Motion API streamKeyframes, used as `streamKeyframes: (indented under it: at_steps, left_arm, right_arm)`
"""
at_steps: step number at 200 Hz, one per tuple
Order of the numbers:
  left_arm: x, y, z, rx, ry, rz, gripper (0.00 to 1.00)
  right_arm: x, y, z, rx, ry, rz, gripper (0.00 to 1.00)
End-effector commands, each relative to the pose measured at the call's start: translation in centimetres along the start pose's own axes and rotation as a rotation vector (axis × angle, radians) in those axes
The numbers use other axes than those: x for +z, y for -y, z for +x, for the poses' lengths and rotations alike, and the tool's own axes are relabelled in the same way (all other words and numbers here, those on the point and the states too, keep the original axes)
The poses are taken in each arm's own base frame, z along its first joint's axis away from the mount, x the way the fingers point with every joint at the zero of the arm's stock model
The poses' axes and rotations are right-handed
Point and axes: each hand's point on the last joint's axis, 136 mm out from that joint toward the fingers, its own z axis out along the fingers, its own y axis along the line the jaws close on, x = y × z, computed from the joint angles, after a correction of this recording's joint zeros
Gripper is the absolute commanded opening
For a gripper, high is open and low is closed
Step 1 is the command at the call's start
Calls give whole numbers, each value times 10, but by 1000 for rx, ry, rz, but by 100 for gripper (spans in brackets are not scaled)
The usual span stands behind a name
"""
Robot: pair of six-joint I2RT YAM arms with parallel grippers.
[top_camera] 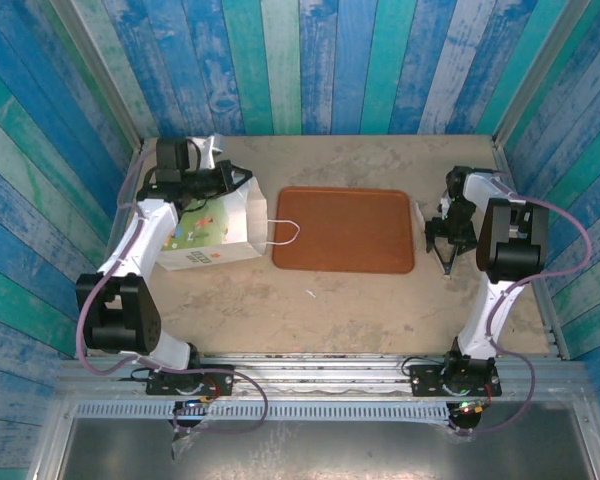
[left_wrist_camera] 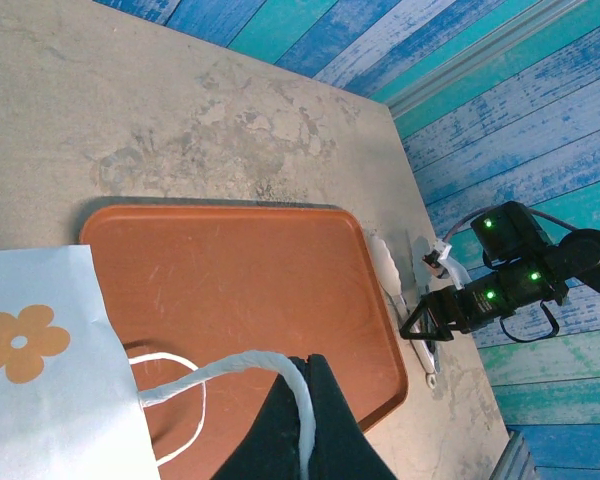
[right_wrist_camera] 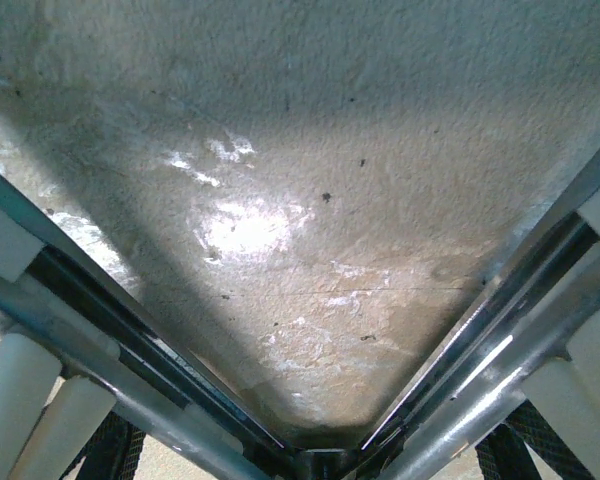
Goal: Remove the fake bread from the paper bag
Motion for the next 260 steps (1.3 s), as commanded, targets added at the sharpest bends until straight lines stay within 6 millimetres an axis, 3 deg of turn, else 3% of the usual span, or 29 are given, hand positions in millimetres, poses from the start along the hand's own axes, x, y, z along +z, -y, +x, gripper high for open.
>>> streamKeyframes:
  at_steps: [1, 37, 67, 117, 174, 224, 260]
  left_arm:
    - [-5, 9, -5, 19, 5, 21, 0]
    - [-5, 9, -4, 20, 3, 21, 0]
    - [-6, 11, -5, 22, 9, 21, 0]
    - [-8, 15, -10, 29, 26, 26, 0]
    - [-9, 18, -15, 28, 37, 35, 0]
    - [-10, 19, -15, 25, 38, 35, 0]
    - [-12, 22, -18, 34, 46, 38, 0]
  right_arm:
    - [29, 2, -18, 0, 29, 2, 82]
    - [37, 1, -14, -32, 2, 19, 81]
    - [25, 1, -15, -13, 39, 22, 69]
    - [-31, -2, -6, 16, 185, -8, 57]
    - [-84, -10, 8, 15, 298, -65, 53]
    - [-127, -23, 12, -3, 398, -150, 51]
    - [-159, -45, 18, -63, 480, -274, 51]
